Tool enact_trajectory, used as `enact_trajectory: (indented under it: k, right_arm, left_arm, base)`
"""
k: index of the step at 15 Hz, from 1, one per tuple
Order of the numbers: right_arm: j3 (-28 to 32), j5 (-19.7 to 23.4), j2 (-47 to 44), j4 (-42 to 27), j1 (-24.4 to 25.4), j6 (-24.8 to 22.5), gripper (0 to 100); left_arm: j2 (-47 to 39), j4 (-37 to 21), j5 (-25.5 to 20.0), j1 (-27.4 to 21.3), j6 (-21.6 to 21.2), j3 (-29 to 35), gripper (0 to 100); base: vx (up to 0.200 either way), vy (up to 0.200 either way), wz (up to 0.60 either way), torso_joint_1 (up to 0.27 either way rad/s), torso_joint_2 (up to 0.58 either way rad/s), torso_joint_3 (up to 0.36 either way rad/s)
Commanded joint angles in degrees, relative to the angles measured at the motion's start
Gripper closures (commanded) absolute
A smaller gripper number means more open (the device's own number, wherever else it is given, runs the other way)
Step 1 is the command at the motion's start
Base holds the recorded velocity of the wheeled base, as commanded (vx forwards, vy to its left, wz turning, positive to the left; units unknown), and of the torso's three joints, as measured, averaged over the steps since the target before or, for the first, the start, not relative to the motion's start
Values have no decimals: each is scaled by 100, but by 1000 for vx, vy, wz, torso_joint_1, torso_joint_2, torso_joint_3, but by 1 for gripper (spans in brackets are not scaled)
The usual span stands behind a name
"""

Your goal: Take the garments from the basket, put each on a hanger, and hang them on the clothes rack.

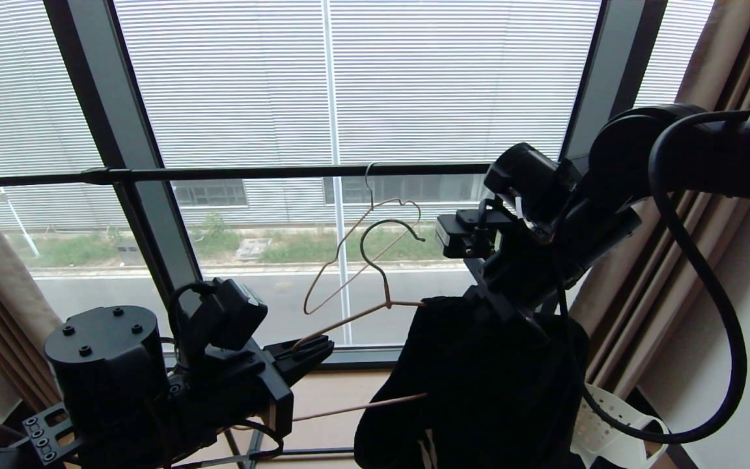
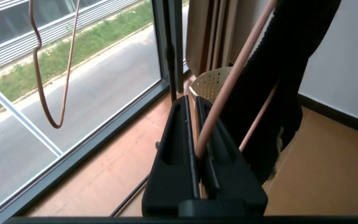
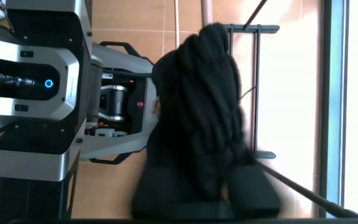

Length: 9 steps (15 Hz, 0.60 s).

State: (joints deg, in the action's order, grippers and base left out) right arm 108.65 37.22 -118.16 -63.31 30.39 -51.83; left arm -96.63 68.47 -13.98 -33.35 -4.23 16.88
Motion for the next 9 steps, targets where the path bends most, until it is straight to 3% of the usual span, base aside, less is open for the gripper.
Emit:
enact_trajectory:
  k: [1,9]
  right_arm:
    - [-108,5,92,2,2,-2,100]
    - [-213,-4,355,11,-7,-2,100]
  left_arm:
    - [-13,-1,1,4,54,-1,100]
    - [-57,-1,-96,-4,63,-62,100]
  base:
    - [0,0,0,0,0,0]
    - [0,0,0,0,0,0]
